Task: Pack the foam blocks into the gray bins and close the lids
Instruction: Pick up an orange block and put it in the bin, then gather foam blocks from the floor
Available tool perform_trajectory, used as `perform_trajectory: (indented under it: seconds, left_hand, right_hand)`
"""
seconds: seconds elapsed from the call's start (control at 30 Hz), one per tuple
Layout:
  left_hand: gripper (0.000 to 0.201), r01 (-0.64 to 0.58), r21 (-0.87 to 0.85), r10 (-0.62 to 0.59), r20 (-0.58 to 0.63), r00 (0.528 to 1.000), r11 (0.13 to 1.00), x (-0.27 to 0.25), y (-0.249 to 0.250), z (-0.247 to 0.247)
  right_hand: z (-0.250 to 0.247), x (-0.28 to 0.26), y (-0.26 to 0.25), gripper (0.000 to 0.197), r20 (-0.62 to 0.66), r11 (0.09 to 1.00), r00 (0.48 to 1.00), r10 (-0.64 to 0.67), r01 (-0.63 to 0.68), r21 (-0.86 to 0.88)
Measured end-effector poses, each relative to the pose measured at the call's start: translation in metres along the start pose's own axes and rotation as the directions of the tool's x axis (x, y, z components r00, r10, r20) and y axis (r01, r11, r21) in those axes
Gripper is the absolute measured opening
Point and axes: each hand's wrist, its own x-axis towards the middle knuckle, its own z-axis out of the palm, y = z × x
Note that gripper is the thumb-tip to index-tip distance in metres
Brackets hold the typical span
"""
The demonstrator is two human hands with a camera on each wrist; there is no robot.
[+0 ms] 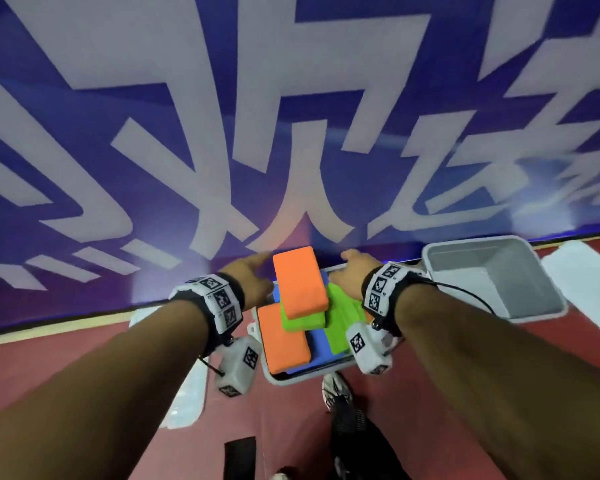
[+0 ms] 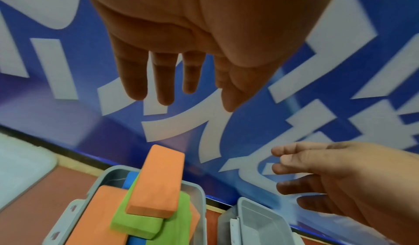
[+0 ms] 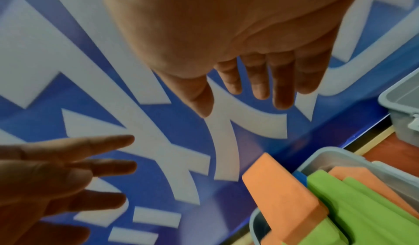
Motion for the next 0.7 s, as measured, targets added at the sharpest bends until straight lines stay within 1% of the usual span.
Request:
perform_trajectory:
  seconds: [0.07, 0.13, 0.23, 0.27, 0.3, 0.33, 0.37, 0.4, 0.43, 0.47, 0.5, 0.57, 0.63, 0.7]
  left_hand:
    - [0.068, -0.075, 0.048, 0.075, -0.003, 0.997, 0.996, -0.025, 0.006, -0.007]
    - [0.069, -0.131, 0.116, 0.133, -0.01, 0.991, 0.985, -0.048, 0.012, -0.01]
    - [0.071, -0.258, 0.145, 0.26, 0.005, 0.966, 0.955, -0.099, 0.033, -0.006]
    - [0.071, -0.298, 0.159, 0.298, 0.02, 0.954, 0.941, -0.109, 0.043, -0.002]
    - [0.071, -0.352, 0.178, 0.351, 0.039, 0.936, 0.919, -0.122, 0.057, 0.007]
    - [0.071, -0.39, 0.192, 0.387, 0.056, 0.92, 0.901, -0.133, 0.068, 0.015]
    - [0.07, -0.437, 0.199, 0.431, 0.073, 0.899, 0.877, -0.146, 0.083, 0.028]
    - [0.07, -0.473, 0.192, 0.468, 0.076, 0.881, 0.86, -0.156, 0.095, 0.038]
    - [0.07, -0.503, 0.19, 0.495, 0.09, 0.864, 0.843, -0.167, 0.106, 0.051]
    - [0.071, -0.544, 0.19, 0.531, 0.119, 0.839, 0.817, -0.183, 0.12, 0.071]
    - [0.071, -0.577, 0.206, 0.556, 0.155, 0.817, 0.791, -0.198, 0.131, 0.092]
    - [0.073, -0.646, 0.229, 0.602, 0.238, 0.762, 0.728, -0.23, 0.151, 0.139]
    - [0.074, -0.724, 0.253, 0.637, 0.351, 0.687, 0.642, -0.274, 0.172, 0.195]
    - [0.075, -0.798, 0.257, 0.655, 0.462, 0.597, 0.546, -0.323, 0.19, 0.252]
  right_hand:
    - [-0.007, -0.038, 0.006, 0.068, -0.063, 0.996, 0.997, 0.039, -0.033, 0.088]
    - [-0.011, -0.071, 0.013, 0.071, -0.1, 0.992, 0.993, 0.059, -0.048, 0.114]
    - [-0.02, -0.144, 0.034, 0.068, -0.177, 0.986, 0.979, 0.104, -0.078, 0.149]
    - [-0.024, -0.163, 0.043, 0.063, -0.199, 0.984, 0.974, 0.106, -0.075, 0.161]
    - [-0.027, -0.189, 0.057, 0.053, -0.219, 0.983, 0.969, 0.117, -0.082, 0.162]
    - [-0.029, -0.209, 0.068, 0.038, -0.236, 0.983, 0.963, 0.128, -0.091, 0.163]
    - [-0.03, -0.234, 0.086, 0.03, -0.261, 0.976, 0.95, 0.171, -0.127, 0.179]
    - [-0.031, -0.252, 0.099, 0.034, -0.294, 0.966, 0.934, 0.204, -0.144, 0.214]
    - [-0.03, -0.268, 0.114, 0.045, -0.315, 0.951, 0.914, 0.254, -0.177, 0.254]
    - [-0.026, -0.292, 0.135, 0.053, -0.335, 0.933, 0.89, 0.308, -0.214, 0.288]
    - [-0.022, -0.316, 0.156, 0.058, -0.339, 0.916, 0.873, 0.35, -0.244, 0.317]
    - [-0.011, -0.363, 0.201, 0.06, -0.347, 0.87, 0.827, 0.442, -0.302, 0.389]
    - [0.007, -0.425, 0.252, 0.06, -0.348, 0.814, 0.765, 0.542, -0.374, 0.445]
    - [0.031, -0.485, 0.304, 0.064, -0.347, 0.744, 0.68, 0.646, -0.456, 0.489]
